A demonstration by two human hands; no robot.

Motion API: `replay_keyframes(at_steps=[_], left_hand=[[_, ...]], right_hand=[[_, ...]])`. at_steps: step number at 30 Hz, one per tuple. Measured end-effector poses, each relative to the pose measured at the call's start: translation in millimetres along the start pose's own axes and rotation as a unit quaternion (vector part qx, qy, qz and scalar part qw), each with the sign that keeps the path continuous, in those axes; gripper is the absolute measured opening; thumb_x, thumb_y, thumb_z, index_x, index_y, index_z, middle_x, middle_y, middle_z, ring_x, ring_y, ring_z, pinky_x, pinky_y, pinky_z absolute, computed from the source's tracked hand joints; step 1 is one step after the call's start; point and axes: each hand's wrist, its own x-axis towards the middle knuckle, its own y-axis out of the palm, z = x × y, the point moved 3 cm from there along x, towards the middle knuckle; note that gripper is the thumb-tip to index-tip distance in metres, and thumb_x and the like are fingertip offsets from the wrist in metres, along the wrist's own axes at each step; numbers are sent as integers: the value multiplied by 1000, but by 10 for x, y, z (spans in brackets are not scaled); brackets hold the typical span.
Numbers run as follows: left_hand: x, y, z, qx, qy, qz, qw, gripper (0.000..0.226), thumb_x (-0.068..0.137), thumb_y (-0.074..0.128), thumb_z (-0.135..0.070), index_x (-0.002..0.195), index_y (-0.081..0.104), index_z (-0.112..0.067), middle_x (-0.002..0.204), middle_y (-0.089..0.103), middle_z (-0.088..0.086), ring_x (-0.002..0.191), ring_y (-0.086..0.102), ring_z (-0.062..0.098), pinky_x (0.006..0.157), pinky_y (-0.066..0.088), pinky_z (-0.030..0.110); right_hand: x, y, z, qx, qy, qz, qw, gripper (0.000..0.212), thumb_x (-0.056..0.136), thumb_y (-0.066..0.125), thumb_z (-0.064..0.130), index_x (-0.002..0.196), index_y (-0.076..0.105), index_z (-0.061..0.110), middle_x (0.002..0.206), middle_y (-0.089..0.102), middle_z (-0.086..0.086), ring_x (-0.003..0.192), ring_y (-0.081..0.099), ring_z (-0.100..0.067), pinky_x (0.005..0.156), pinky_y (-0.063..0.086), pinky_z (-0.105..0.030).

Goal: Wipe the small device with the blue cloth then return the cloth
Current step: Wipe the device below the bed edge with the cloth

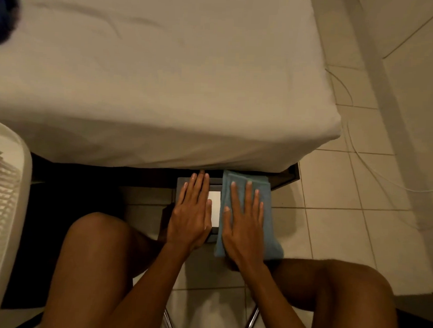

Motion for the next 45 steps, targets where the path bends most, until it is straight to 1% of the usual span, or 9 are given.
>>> replay_keyframes(at_steps=[6,12,17,22,27,31,38,42,45], left_hand=[[8,28,10,16,-5,16,1000,61,104,20,-36,158,4,-12,167,3,5,154,-3,17,125,9,38],[-11,27,4,19,-3,24,1000,62,105,21,-35,158,-1,-13,167,-3,6,154,-7,17,125,5,37],[1,30,-18,24,-2,27,999,62,105,21,-34,158,-1,-11,167,-4,7,154,-8,19,125,6,39],[-9,32,2,17,-4,31,999,62,105,21,-35,158,-1,-12,167,-4,7,154,-8,18,124,8,40],[16,24,-21,31,-2,16,999,62,105,23,-34,158,2,-11,167,-1,8,154,-3,20,124,3,38],[-4,38,-7,34,3,24,999,62,105,23,-34,158,0,-11,167,-3,8,154,-6,20,124,3,38],[32,42,-12,40,1,17,999,61,105,19,-35,158,3,-9,167,1,9,154,-3,21,124,6,40],[-7,39,-15,53,1,27,998,60,105,17,-34,157,4,-8,167,1,10,154,-3,23,123,11,43],[30,30,-21,54,-2,29,998,61,104,14,-35,157,5,-7,166,3,10,154,-1,23,123,10,43]], right_hand=[[175,-39,-115,-15,-32,15,999,63,103,23,48,159,-1,34,168,-13,1,154,-13,-19,125,2,-47],[-132,26,-107,3,7,3,1000,63,102,21,50,160,2,32,168,-8,-2,155,-10,-22,124,7,-51],[217,-93,-164,-9,4,-7,1000,63,101,19,53,159,2,33,168,-9,-1,154,-11,-19,125,2,-45],[-208,5,-143,18,26,-2,999,65,101,12,59,159,-1,34,168,-10,-1,155,-7,-23,123,8,-49],[275,-85,-168,-11,27,-7,1000,66,99,13,58,160,2,32,168,-5,-5,155,-5,-23,125,6,-46],[-52,-57,-129,19,29,-20,999,67,100,22,57,160,5,32,168,-7,-3,154,-6,-23,122,6,-45],[277,-117,-132,40,49,-12,998,68,97,21,59,159,2,37,168,-6,-4,154,-3,-25,122,10,-45],[-119,-77,-118,76,60,-19,995,73,95,18,67,159,9,32,167,-2,-4,151,-5,-17,121,13,-48],[-90,-77,-152,76,54,-11,996,74,94,13,70,158,5,34,168,-1,-6,153,-2,-22,122,11,-48]])
